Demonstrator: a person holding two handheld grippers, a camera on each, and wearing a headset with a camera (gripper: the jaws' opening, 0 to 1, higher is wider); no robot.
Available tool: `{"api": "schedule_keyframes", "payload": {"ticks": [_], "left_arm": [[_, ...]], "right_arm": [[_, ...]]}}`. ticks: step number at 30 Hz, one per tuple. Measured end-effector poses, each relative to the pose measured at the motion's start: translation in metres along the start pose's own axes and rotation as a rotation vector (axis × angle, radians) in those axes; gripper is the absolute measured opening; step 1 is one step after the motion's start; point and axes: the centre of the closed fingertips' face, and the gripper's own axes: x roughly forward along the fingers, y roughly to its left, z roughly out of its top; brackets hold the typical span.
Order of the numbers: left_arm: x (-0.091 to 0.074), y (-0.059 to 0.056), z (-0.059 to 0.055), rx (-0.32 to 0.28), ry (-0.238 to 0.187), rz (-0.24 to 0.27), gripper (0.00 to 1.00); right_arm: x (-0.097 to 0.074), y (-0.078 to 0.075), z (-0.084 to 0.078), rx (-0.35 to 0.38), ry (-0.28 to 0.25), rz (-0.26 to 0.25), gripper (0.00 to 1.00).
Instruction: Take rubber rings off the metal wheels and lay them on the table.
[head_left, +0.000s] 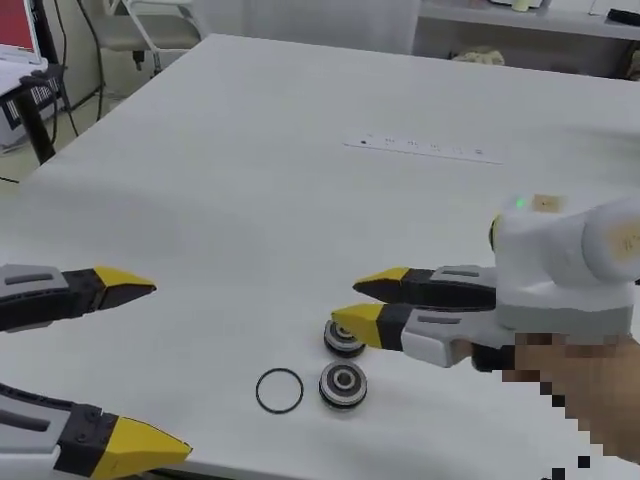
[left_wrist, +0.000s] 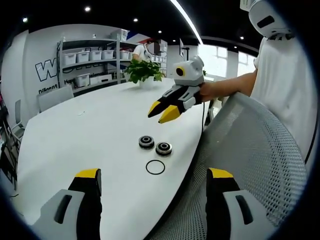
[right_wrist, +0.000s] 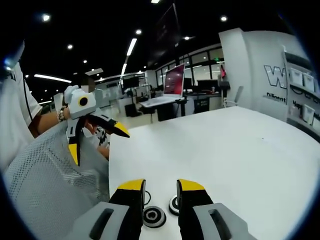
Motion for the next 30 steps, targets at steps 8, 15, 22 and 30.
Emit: {"api": "schedule_keyframes", "payload": {"ticks": [8,15,22,30], "left_arm": [[0.001,-0.001,-0.002,-0.002,0.011,-0.009,0.84],[0.001,-0.001,-0.002,-0.005,0.014,-0.01,0.84],[0.001,-0.006,0.006,0.002,-0.02,-0.046,0.84],[0.0,0.005,0.02,0.054,-0.026,-0.027,0.82]], "right_arm": [[-0.006,-0.005,-0.013,-0.045,0.046,0.001,0.22],[-0.007,-0.007,-0.024,-0.022,0.078,0.005,0.22],[-0.003,-0.003,-0.041,-0.007,0.137,0.033,0.22],[0.002,0.007,-0.06,-0.054,0.228,0.082,0.22]]}}
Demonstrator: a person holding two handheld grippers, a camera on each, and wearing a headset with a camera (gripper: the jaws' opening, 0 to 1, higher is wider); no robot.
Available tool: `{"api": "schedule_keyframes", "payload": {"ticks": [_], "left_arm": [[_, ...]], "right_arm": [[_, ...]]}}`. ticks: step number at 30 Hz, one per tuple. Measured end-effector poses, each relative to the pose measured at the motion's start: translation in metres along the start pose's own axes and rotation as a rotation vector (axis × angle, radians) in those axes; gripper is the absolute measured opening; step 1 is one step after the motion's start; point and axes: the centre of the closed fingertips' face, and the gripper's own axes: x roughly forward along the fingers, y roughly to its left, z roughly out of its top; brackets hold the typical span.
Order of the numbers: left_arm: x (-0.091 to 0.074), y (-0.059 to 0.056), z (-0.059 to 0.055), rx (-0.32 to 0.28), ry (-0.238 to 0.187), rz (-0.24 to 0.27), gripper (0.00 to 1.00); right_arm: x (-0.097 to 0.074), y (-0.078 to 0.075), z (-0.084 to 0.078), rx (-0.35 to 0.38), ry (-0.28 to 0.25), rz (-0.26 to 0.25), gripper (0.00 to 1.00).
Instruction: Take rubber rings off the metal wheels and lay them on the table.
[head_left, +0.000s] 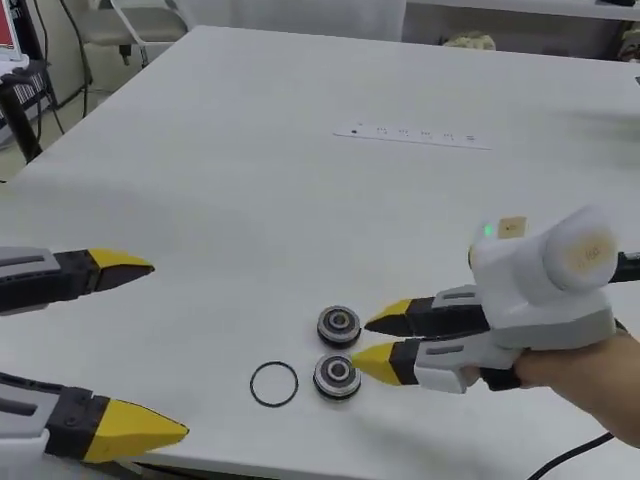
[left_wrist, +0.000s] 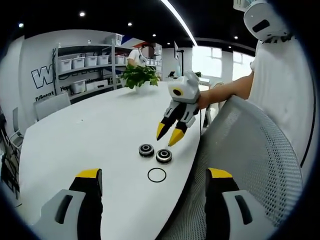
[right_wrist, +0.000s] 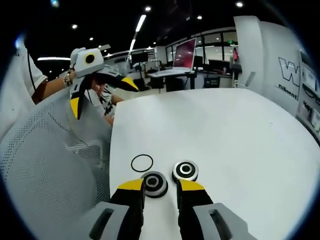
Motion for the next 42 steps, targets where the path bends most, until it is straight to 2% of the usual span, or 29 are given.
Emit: {"api": "schedule_keyframes", "payload": {"ticks": [3,7,11,14,20,24,25,28,33,37,39,42], "left_arm": [[0.003,0.003,0.008,0.038,0.005,-0.01,0.81],[0.013,0.002,0.026,0.085,-0.005,-0.054,0.78],[0.025,0.001,0.04,0.131,-0.019,-0.087,0.75],[0.04,-0.002,0.052,0.155,-0.042,-0.134,0.74],[0.063,-0.002,0.057,0.189,-0.042,-0.168,0.7],[0.078,-0.001,0.061,0.192,-0.072,-0.181,0.65],[0.085,0.0,0.063,0.182,-0.096,-0.174,0.64],[0.097,-0.002,0.058,0.183,-0.102,-0.18,0.63],[0.111,-0.003,0.044,0.163,-0.071,-0.185,0.57],[0.12,-0.008,0.027,0.209,-0.009,-0.208,0.54],[0.125,-0.014,0.023,0.239,-0.008,-0.225,0.5],[0.133,-0.024,0.013,0.261,0.019,-0.259,0.42]], "right_arm": [[0.004,0.005,-0.005,-0.014,0.026,0.021,0.23],[0.007,0.009,-0.013,-0.032,0.065,0.04,0.24],[0.009,0.009,-0.018,-0.032,0.084,0.041,0.24],[0.009,0.008,-0.026,-0.04,0.121,0.041,0.24],[0.01,0.007,-0.028,-0.033,0.125,0.038,0.24],[0.011,0.008,-0.029,-0.024,0.126,0.04,0.23],[0.012,0.008,-0.03,-0.025,0.128,0.04,0.23],[0.013,0.009,-0.032,-0.033,0.143,0.042,0.23],[0.013,0.01,-0.035,-0.045,0.154,0.045,0.23],[0.014,0.01,-0.035,-0.042,0.154,0.046,0.23],[0.015,0.01,-0.035,-0.04,0.155,0.044,0.23],[0.015,0.008,-0.037,-0.033,0.161,0.034,0.23]]}}
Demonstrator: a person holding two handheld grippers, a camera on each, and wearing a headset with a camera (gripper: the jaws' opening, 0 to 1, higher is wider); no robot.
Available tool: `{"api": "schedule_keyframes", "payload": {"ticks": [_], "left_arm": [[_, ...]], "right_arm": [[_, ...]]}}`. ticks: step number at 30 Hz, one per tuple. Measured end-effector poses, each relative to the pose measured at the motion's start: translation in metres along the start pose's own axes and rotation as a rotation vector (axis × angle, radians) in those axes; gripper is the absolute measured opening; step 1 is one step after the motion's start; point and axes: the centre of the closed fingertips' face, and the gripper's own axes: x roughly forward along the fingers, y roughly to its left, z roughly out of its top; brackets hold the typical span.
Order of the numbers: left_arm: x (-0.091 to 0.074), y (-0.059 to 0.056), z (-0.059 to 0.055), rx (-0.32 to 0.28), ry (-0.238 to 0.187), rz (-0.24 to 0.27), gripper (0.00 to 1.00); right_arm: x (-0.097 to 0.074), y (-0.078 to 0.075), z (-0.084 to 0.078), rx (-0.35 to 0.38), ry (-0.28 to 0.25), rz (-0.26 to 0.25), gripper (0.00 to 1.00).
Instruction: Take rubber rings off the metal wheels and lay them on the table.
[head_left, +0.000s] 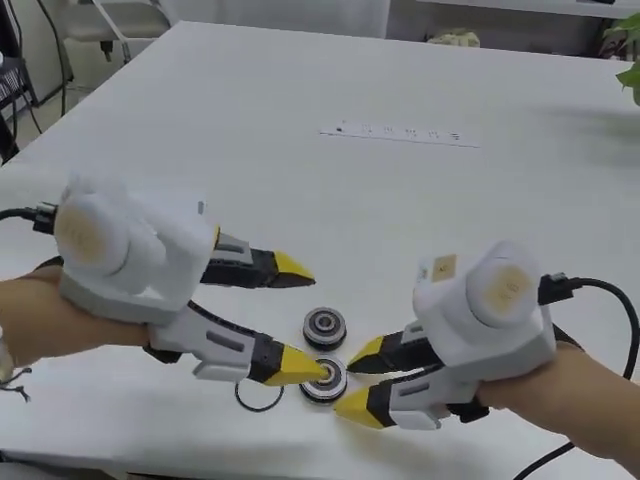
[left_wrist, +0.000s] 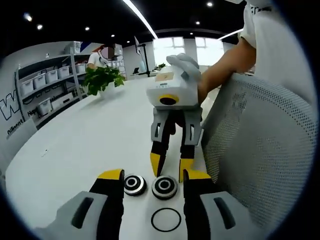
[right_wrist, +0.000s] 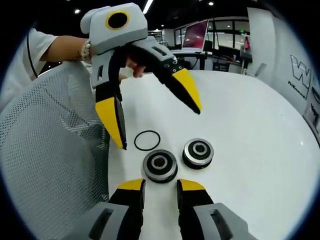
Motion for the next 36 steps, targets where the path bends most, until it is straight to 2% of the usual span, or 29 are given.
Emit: {"api": "schedule_keyframes", "payload": {"ticks": [5,7,15,20,22,23,26,27,28,31,36], "left_arm": [[0.013,-0.01,-0.015,-0.002,0.025,-0.032,0.36],[0.014,-0.012,-0.018,0.022,0.037,-0.039,0.31],[0.017,-0.008,-0.023,-0.052,0.018,-0.016,0.23],[0.02,-0.011,-0.03,-0.083,0.027,-0.028,0.14],[0.022,-0.013,-0.034,-0.067,0.048,-0.034,0.12],[0.023,-0.013,-0.031,-0.072,0.023,-0.033,0.12],[0.023,-0.01,-0.034,-0.125,0.033,-0.01,0.11],[0.023,-0.01,-0.034,-0.11,0.031,-0.011,0.09],[0.024,-0.01,-0.03,-0.048,0.011,-0.016,0.09],[0.023,-0.012,-0.033,-0.107,0.019,-0.012,0.08],[0.022,-0.012,-0.032,-0.097,0.016,-0.017,0.08]], "right_arm": [[0.001,0.0,0.001,0.007,-0.009,0.001,0.23],[0.001,0.0,0.002,0.006,-0.01,0.001,0.23],[0.002,0.002,0.002,0.007,-0.013,0.009,0.22],[0.001,0.002,0.002,0.006,-0.013,0.009,0.22],[0.001,0.001,0.003,0.01,-0.017,0.007,0.22],[0.001,0.001,0.003,0.011,-0.018,0.006,0.22],[0.001,0.0,0.004,0.014,-0.023,0.004,0.22],[0.001,0.0,0.004,0.015,-0.024,0.003,0.22],[0.001,0.0,0.004,0.015,-0.025,0.003,0.22],[0.001,0.001,0.003,0.014,-0.024,0.003,0.22],[0.002,-0.002,0.004,0.002,-0.023,-0.013,0.23]]}}
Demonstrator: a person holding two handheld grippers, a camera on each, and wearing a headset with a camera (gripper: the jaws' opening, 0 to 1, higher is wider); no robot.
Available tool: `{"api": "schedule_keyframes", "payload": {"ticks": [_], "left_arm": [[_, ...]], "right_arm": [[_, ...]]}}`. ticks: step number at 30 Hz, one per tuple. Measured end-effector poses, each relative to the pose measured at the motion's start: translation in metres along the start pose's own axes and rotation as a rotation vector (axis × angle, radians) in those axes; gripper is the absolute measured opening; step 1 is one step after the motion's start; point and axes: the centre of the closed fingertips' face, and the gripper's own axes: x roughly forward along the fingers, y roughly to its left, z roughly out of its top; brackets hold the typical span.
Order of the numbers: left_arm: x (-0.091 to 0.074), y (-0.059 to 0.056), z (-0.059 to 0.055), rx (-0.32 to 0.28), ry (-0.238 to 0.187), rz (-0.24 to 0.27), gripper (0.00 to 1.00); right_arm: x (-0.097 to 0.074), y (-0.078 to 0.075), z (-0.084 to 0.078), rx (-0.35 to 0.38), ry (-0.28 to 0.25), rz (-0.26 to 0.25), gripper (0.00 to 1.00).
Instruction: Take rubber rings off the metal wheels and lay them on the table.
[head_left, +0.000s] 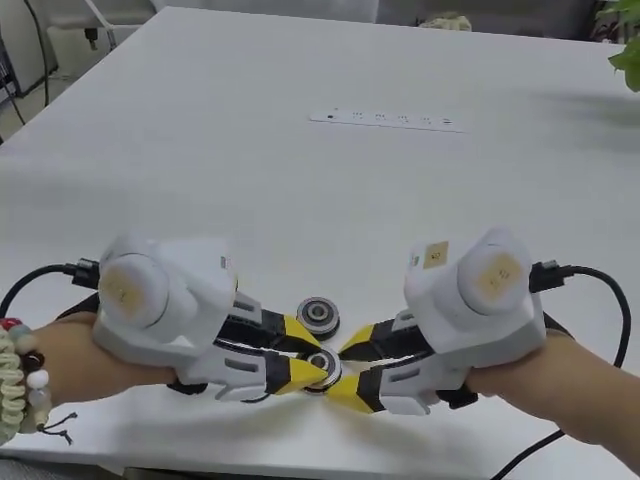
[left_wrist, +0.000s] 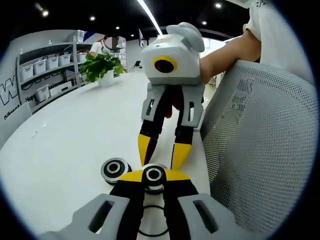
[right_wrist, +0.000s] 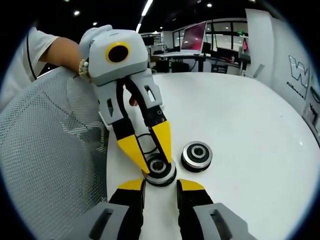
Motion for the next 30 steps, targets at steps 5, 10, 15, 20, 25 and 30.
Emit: {"api": "schedule_keyframes", "payload": {"ticks": [5,10,15,20,25,30], "left_arm": [[-0.0012,0.0004,0.0001,0.006,-0.005,0.002,0.08],[-0.0026,0.0006,-0.0002,0.005,-0.011,0.003,0.08],[-0.003,0.0008,-0.0005,0.002,-0.014,0.002,0.08],[-0.0031,0.001,-0.0008,0.001,-0.016,0.002,0.08],[-0.0029,0.0011,-0.0011,0.0,-0.016,0.002,0.08],[-0.0029,0.0012,-0.0013,-0.001,-0.019,0.003,0.08]], "right_arm": [[0.001,0.0027,0.0014,0.015,-0.013,0.018,0.2],[0.0003,0.0032,-0.0004,-0.019,0.005,0.019,0.17],[-0.0012,0.0027,-0.0021,-0.013,0.011,0.023,0.13],[-0.0005,0.0051,0.0001,0.05,-0.003,0.039,0.19],[0.001,0.0026,0.0038,0.049,-0.025,0.024,0.23],[-0.0004,0.004,0.0025,0.007,-0.017,0.03,0.19]]}}
